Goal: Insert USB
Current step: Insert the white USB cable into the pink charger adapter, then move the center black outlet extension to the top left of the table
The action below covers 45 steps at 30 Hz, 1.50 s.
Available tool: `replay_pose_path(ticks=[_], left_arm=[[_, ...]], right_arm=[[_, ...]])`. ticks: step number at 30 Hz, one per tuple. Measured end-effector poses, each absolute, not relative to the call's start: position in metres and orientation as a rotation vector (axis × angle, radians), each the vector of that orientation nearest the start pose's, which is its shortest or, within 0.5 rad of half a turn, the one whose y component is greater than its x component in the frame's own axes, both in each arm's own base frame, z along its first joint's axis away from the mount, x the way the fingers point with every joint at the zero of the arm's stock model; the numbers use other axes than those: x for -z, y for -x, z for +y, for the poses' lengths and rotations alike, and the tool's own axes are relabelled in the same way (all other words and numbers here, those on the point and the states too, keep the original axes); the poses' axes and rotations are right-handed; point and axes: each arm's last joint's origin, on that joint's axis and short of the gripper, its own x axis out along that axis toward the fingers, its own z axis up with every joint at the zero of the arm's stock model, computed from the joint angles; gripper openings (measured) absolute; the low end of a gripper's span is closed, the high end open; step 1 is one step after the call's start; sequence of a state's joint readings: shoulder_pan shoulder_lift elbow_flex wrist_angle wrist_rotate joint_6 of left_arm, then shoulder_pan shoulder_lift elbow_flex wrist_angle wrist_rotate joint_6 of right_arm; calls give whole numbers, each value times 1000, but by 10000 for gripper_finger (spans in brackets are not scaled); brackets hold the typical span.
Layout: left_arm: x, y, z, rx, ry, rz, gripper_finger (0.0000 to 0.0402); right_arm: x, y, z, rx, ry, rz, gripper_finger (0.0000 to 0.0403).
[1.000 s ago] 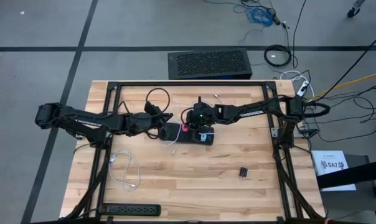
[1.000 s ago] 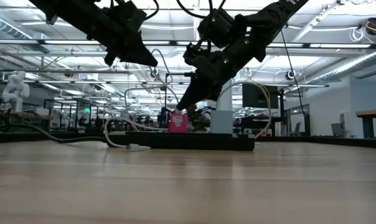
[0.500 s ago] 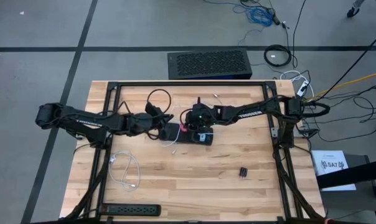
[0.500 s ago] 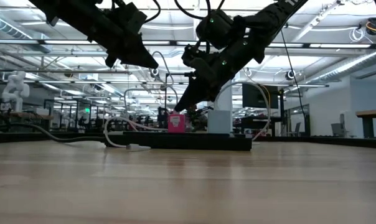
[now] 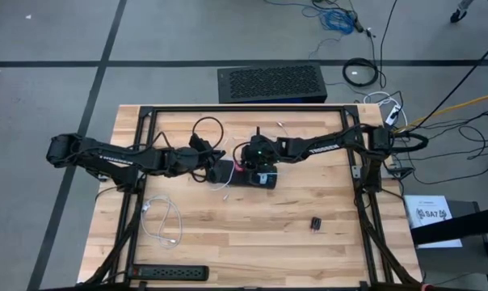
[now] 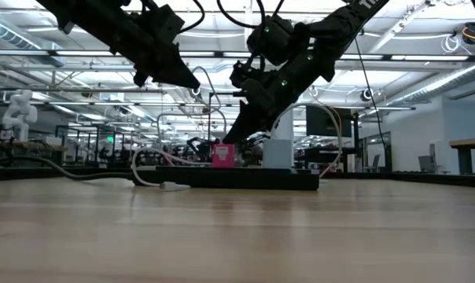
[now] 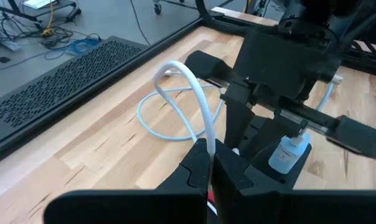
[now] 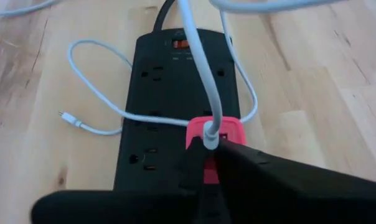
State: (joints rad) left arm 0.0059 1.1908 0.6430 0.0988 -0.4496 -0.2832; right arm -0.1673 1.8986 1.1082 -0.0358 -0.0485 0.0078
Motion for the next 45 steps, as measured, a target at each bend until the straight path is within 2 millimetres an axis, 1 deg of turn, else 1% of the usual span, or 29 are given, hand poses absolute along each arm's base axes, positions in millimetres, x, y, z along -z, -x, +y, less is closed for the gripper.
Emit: replay_pose_path(ticks=[5, 10, 17, 22, 29, 31, 36, 45], left_arm=[[-231, -247, 14, -505, 173, 378, 6], [-231, -247, 14, -506, 173, 379, 6], [-231, -247, 14, -505, 173, 380, 6], [-231, -247, 14, -505, 172, 379, 6], [-231, -247, 14, -503, 164, 379, 9], [-231, -247, 14, -501, 158, 379, 19], [-234, -248, 14, -484, 107, 365, 62], [-251, -254, 14, -461, 29, 272, 140]], right_arm=[[-149, -380, -63, 116, -96, 822, 63], [-153, -380, -63, 111, -91, 804, 80], [-173, -372, -62, 101, -62, 782, 104], [-187, -365, -61, 98, -54, 785, 141], [-215, -351, -56, 100, -71, 757, 195], [-225, -348, -53, 96, -74, 737, 202], [-238, -341, -46, 87, -87, 721, 205], [-248, -336, -38, 68, -80, 708, 206]])
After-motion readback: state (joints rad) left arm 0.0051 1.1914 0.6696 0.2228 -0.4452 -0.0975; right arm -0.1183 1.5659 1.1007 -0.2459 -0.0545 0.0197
